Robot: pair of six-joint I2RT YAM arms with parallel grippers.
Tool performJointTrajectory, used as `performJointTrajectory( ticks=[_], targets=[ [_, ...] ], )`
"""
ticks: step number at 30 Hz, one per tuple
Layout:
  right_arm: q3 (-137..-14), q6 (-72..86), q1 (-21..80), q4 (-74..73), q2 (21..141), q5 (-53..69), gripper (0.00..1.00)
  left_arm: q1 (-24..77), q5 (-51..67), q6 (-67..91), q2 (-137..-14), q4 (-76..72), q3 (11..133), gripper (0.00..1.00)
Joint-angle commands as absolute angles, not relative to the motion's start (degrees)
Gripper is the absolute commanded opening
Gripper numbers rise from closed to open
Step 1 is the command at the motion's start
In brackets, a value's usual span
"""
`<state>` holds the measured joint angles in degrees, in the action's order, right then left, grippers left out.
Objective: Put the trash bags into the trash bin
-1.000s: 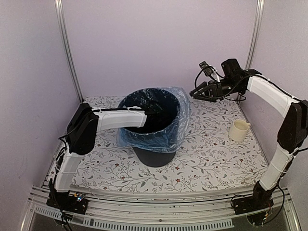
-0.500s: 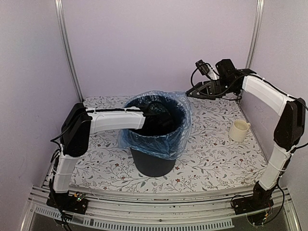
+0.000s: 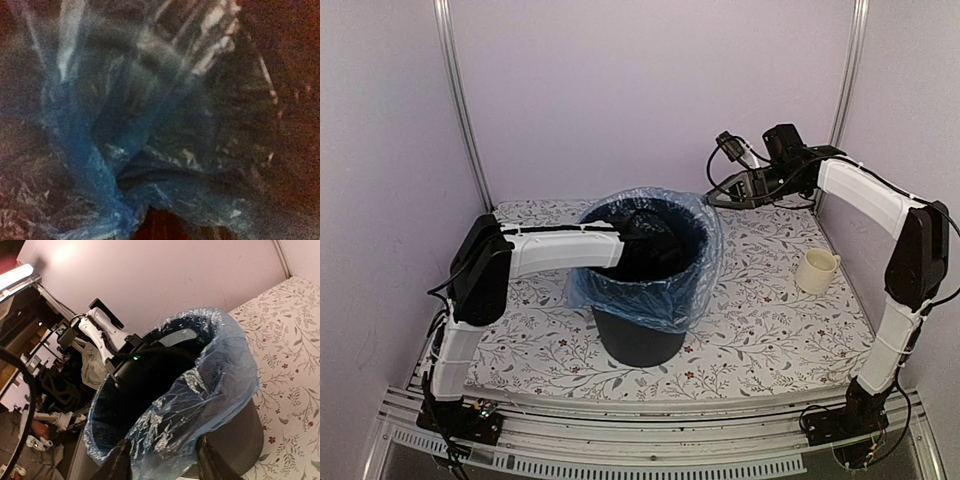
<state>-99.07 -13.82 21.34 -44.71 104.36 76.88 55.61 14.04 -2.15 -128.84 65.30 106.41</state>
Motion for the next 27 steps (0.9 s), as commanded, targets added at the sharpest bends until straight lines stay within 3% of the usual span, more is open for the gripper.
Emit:
performJointTrajectory(
  ticks=[1, 2, 4, 27],
  targets=[
    [-98.3, -12.2, 21.5, -43.0, 105.9, 77.9, 0.23, 55.8, 14.3, -3.1, -131.6, 64.9, 109.0, 0.0],
    [-97.5, -11.5, 21.5, -42.1, 106.0, 77.2, 0.11, 55.8, 14.3, -3.0, -131.7, 64.9, 109.3, 0.0],
    [-96.4, -9.6, 21.5, -41.4, 106.7, 75.3, 0.03, 55.8, 14.3, -3.1, -131.8, 64.9, 109.8, 0.0],
    [-93.2, -8.9, 21.6, -43.1, 112.4, 66.9, 0.01, 55.1, 10.9, -3.9, -127.3, 64.8, 110.2, 0.0]
  ],
)
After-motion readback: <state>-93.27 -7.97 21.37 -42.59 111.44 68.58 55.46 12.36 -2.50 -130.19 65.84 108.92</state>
